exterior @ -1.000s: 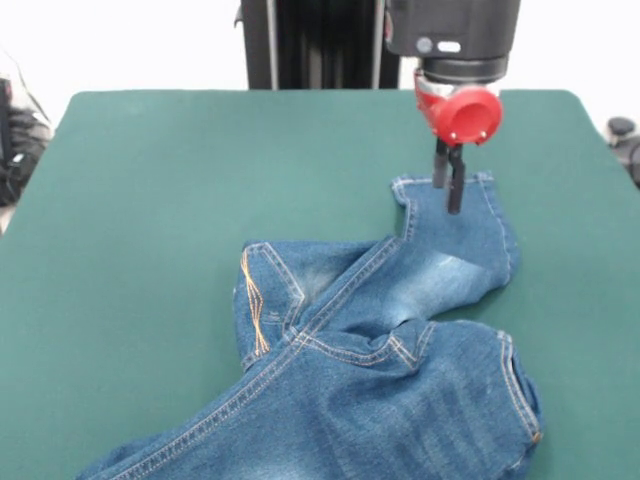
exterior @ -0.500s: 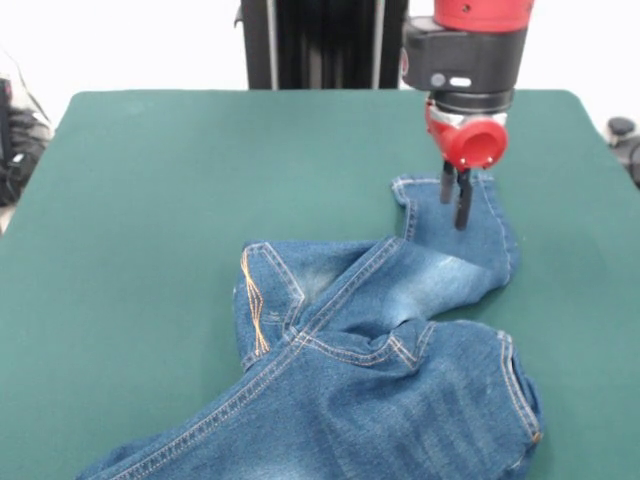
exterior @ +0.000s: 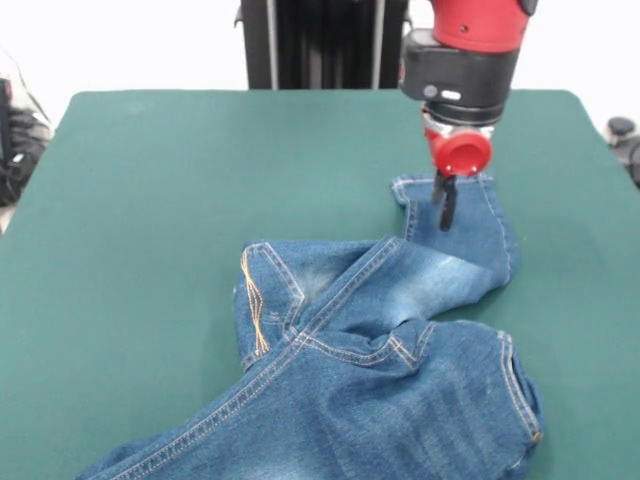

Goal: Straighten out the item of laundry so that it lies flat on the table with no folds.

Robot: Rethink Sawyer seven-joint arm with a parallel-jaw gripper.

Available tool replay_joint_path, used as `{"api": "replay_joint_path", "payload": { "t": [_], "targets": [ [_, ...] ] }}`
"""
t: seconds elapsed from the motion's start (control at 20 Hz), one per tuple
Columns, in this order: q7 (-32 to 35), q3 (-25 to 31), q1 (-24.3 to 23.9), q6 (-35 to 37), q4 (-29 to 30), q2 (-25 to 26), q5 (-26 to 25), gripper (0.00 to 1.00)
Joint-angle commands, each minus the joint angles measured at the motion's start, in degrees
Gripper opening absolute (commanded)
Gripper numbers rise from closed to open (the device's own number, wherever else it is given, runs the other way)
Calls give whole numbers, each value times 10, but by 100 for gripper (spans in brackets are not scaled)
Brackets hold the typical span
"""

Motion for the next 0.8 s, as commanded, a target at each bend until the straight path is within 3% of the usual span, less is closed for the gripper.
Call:
{"api": "replay_joint_path", "payload": {
  "t": [0.05, 0.8],
  "targets": [
    [216, -6, 21, -32, 48, 24, 30, 100],
    [243, -4, 21, -47, 28, 62, 18, 100]
  ]
}}
